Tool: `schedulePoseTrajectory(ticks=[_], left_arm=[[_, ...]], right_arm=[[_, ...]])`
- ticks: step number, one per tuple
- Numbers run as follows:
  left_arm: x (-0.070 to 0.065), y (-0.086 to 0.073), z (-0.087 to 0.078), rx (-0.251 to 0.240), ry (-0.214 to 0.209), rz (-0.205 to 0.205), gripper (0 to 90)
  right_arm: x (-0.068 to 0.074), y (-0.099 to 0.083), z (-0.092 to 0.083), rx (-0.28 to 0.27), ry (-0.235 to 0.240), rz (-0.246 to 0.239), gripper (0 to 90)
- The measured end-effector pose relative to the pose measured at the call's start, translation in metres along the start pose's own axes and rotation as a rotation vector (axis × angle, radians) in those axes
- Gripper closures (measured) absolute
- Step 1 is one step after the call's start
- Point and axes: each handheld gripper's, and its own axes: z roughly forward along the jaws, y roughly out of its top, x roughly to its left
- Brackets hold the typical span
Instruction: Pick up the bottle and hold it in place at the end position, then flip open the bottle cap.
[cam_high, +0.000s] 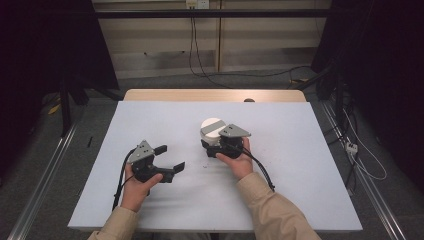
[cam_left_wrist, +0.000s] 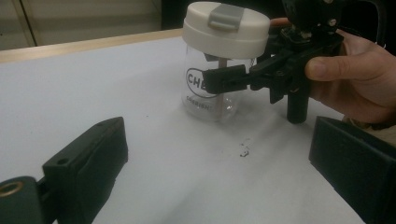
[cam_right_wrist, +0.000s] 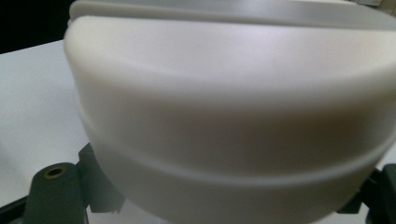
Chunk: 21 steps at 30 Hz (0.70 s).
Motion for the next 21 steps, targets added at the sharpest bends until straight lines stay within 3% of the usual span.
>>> schedulePoseTrajectory(ticks=[15,21], left_arm=[[-0.003,0.01,0.012,0.022,0.01,0.004,6.8],[-0.006,0.018,0.019,0.052,0.013,0.026,19.4]], right_arm=[[0.0,0.0,0.0,0.004,-0.001,0.002,18.6],[0.0,0.0,0.0,0.006,-0.001,-0.002,18.6]])
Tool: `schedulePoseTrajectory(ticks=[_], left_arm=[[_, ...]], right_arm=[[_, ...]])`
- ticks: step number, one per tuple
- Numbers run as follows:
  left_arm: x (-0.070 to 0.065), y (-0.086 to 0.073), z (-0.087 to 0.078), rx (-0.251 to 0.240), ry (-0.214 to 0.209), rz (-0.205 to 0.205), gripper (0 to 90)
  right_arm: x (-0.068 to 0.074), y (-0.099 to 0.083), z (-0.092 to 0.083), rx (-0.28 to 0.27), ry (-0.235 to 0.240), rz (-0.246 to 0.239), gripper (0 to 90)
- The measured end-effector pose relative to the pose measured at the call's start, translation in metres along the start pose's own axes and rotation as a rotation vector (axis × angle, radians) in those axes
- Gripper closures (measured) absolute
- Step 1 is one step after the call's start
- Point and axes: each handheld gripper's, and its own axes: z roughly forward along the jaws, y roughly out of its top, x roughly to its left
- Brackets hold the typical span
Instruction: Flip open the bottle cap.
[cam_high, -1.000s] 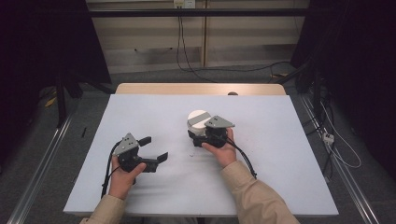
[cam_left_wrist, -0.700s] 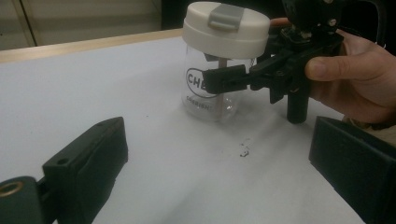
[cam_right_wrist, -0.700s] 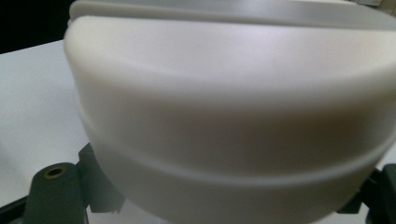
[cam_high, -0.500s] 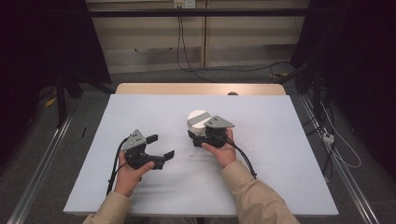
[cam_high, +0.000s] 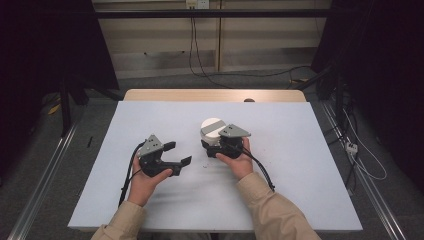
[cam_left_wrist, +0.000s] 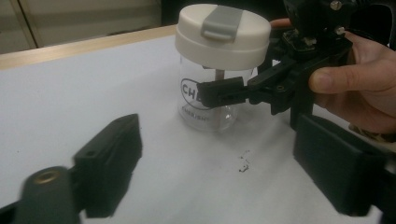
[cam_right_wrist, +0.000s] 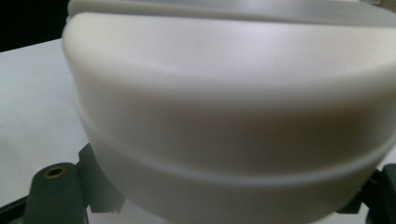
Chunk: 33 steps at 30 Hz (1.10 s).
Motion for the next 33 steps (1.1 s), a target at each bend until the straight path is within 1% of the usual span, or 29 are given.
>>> schedulePoseTrajectory(ticks=[2,4,6,7,8,9,10,11,13,14,15,16,17,18,19,21,22,24,25,26,28,30,31,32,33], left_arm=[[0.0,0.002,0.003,0.009,-0.003,-0.004,21.0],[0.0,0.004,0.006,0.018,-0.004,-0.017,24.7],[0.001,0.006,0.008,0.026,-0.006,-0.042,25.8],[0.001,0.006,0.008,0.026,-0.006,-0.042,25.9],[0.001,0.008,0.011,0.026,-0.001,-0.054,25.9],[0.001,0.008,0.011,0.026,-0.001,-0.054,26.1],[0.002,0.01,0.012,0.023,0.008,-0.049,28.5],[0.002,0.01,0.012,0.012,0.009,-0.057,30.8],[0.003,0.012,0.012,0.01,0.004,-0.06,39.2],[0.004,0.013,0.013,0.01,0.009,-0.062,40.6],[0.004,0.015,0.014,0.005,0.021,-0.055,42.0],[0.004,0.015,0.014,0.005,0.021,-0.055,44.0],[0.004,0.016,0.014,0.004,0.031,-0.045,44.0],[0.004,0.016,0.014,-0.002,0.033,-0.04,45.9],[0.005,0.017,0.014,-0.007,0.034,-0.033,49.6],[0.006,0.02,0.016,0.014,0.017,-0.029,52.6],[0.006,0.021,0.017,0.028,0.019,-0.022,53.1],[0.005,0.022,0.018,0.033,0.014,-0.022,53.3],[0.005,0.024,0.019,0.038,0.012,-0.016,55.0],[0.004,0.025,0.019,0.037,0.022,-0.015,55.1],[0.005,0.029,0.02,0.031,0.023,-0.016,55.6],[0.005,0.031,0.021,0.042,0.025,-0.023,56.6],[0.005,0.033,0.022,0.042,0.017,-0.031,59.2],[0.004,0.035,0.023,0.044,0.01,-0.025,61.1],[0.003,0.036,0.024,0.053,0.013,-0.018,64.1]], right_arm=[[0.0,0.0,0.0,0.001,0.0,0.001,18.6],[0.0,0.0,0.0,0.002,0.0,0.001,18.6],[0.0,0.0,0.0,0.002,0.0,0.001,18.6],[0.0,0.0,0.0,0.003,0.0,0.002,18.6],[0.0,0.0,0.0,0.002,-0.001,0.001,18.6],[0.0,0.0,0.0,0.002,-0.001,0.001,18.6],[0.0,0.0,0.0,0.004,-0.001,0.001,18.6],[0.0,0.0,0.0,0.004,-0.001,0.002,18.6],[0.0,0.0,0.0,0.003,-0.001,0.002,18.6],[0.0,0.0,0.0,0.004,-0.001,0.002,18.6],[0.0,0.0,0.0,0.005,-0.001,0.002,18.6],[0.0,0.0,0.0,0.005,-0.001,0.002,18.6],[0.0,0.0,0.0,0.005,-0.001,0.002,18.6],[0.0,0.0,0.0,0.005,0.0,0.003,18.6],[0.0,0.0,0.0,0.005,0.0,0.003,18.6],[0.0,0.0,0.0,0.006,0.0,0.006,18.6],[0.0,0.0,0.0,0.005,0.0,0.004,18.6],[0.0,0.0,0.0,0.005,0.0,0.004,18.6],[0.0,0.0,0.0,0.006,0.0,0.007,18.6],[0.0,0.0,0.0,0.007,0.0,0.006,18.6],[0.0,0.0,0.0,0.007,0.0,0.007,18.6],[0.0,0.0,0.0,0.007,0.0,0.007,18.6],[0.0,0.0,0.0,0.006,0.001,0.007,18.6],[0.0,0.0,0.0,0.007,0.001,0.007,18.6],[0.0,0.0,0.0,0.006,0.001,0.006,18.6]])
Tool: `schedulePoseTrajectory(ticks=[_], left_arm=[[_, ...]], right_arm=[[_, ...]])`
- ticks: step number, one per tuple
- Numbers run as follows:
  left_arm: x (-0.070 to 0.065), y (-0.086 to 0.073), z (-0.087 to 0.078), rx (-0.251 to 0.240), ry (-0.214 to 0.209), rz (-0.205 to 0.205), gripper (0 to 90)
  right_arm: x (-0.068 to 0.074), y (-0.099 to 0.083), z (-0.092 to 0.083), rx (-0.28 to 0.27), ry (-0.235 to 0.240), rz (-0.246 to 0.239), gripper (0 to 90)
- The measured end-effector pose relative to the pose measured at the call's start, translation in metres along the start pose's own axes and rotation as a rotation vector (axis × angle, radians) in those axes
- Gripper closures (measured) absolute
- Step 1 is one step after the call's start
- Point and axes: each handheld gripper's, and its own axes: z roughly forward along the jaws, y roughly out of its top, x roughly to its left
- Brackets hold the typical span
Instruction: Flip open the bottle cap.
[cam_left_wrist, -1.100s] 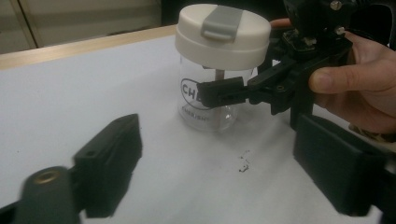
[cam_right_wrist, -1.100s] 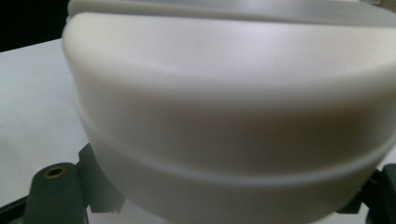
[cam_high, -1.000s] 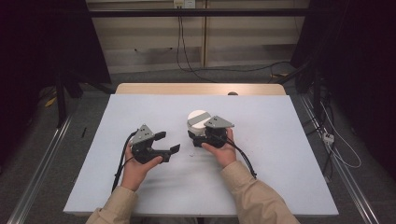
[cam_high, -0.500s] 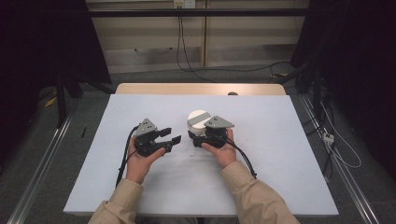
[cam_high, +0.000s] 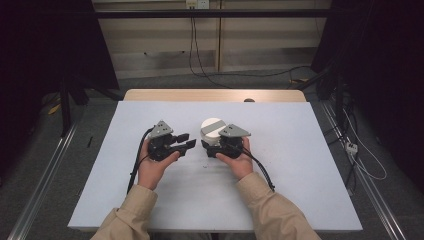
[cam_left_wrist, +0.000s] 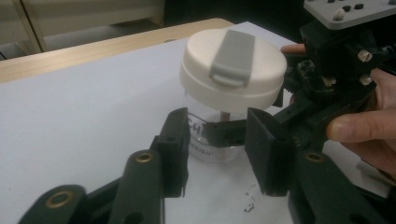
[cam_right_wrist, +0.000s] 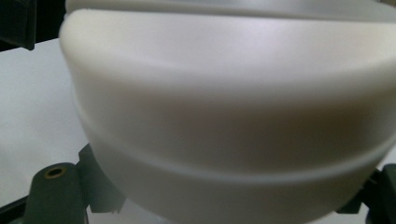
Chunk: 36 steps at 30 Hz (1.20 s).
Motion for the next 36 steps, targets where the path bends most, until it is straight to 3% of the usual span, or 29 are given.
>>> schedulePoseTrajectory(ticks=[8,13,21,30,36], left_arm=[[0.001,0.003,0.006,0.024,-0.019,-0.02,81.0],[0.001,0.004,0.01,0.045,-0.021,-0.005,88.9],[0.002,0.006,0.02,0.066,-0.038,-0.005,90.0],[0.001,0.009,0.025,0.04,-0.041,-0.046,90.0],[0.001,0.012,0.026,0.046,-0.037,-0.039,90.0]], right_arm=[[0.0,0.0,0.0,0.0,0.0,0.0,18.6],[0.0,0.0,0.0,0.0,0.0,0.0,18.6],[0.0,-0.001,0.0,0.0,0.0,-0.001,18.6],[0.0,-0.001,0.0,0.002,0.0,0.0,18.6],[0.0,-0.001,0.0,0.002,-0.001,-0.001,18.6]])
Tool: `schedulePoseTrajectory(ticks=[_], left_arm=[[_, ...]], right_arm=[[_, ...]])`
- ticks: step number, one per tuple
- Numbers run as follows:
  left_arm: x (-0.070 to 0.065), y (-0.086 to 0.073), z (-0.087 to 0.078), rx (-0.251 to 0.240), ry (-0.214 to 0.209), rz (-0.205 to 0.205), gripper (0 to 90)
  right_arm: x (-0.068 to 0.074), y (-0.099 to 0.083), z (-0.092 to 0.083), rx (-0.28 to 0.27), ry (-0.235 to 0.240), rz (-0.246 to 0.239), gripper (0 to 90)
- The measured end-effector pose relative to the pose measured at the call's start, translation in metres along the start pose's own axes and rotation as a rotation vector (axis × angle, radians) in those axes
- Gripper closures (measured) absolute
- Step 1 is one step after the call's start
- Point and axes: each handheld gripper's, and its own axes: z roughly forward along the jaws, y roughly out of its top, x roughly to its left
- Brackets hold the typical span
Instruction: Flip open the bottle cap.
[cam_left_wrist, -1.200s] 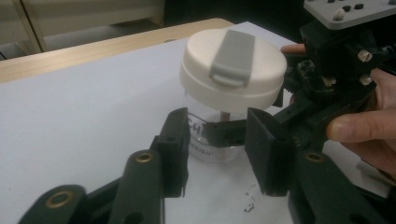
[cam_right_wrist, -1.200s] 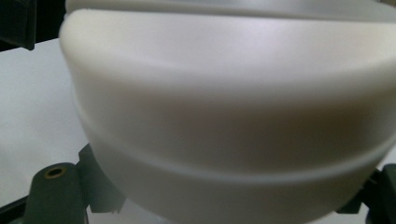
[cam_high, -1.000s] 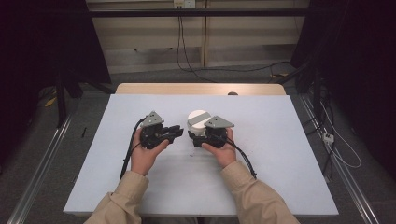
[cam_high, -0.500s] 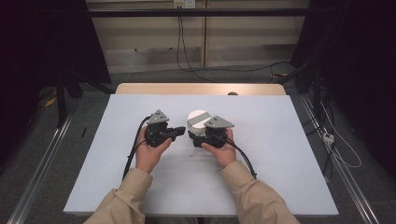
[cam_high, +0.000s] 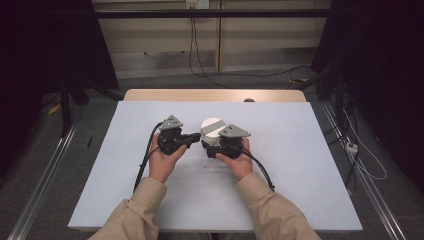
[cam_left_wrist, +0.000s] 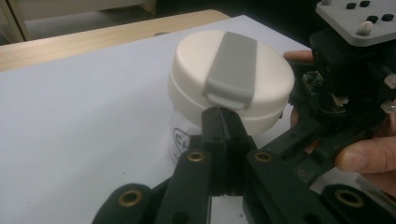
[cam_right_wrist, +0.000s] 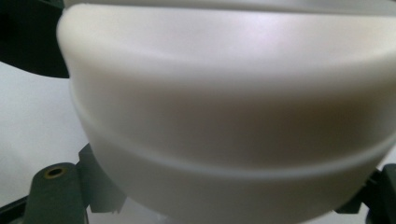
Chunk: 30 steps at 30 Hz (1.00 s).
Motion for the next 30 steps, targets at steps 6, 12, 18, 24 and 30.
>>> schedulePoseTrajectory(ticks=[6,12,18,24,30], left_arm=[[-0.001,0.006,-0.002,-0.011,0.004,0.006,90.0],[-0.002,0.013,-0.003,-0.026,0.002,0.006,90.0],[-0.004,0.019,-0.002,-0.029,0.004,0.018,90.0],[-0.005,0.024,-0.003,-0.038,0.0,0.02,90.0],[-0.007,0.031,-0.003,-0.04,0.0,0.033,90.0]], right_arm=[[0.0,0.0,0.0,0.001,-0.001,-0.001,18.6],[0.0,0.0,0.0,0.001,-0.002,-0.004,18.6],[0.0,0.0,0.0,0.002,-0.003,-0.005,18.6],[0.0,0.0,0.0,0.003,-0.001,-0.003,18.6],[0.0,0.0,0.0,0.004,-0.001,-0.001,18.6]])
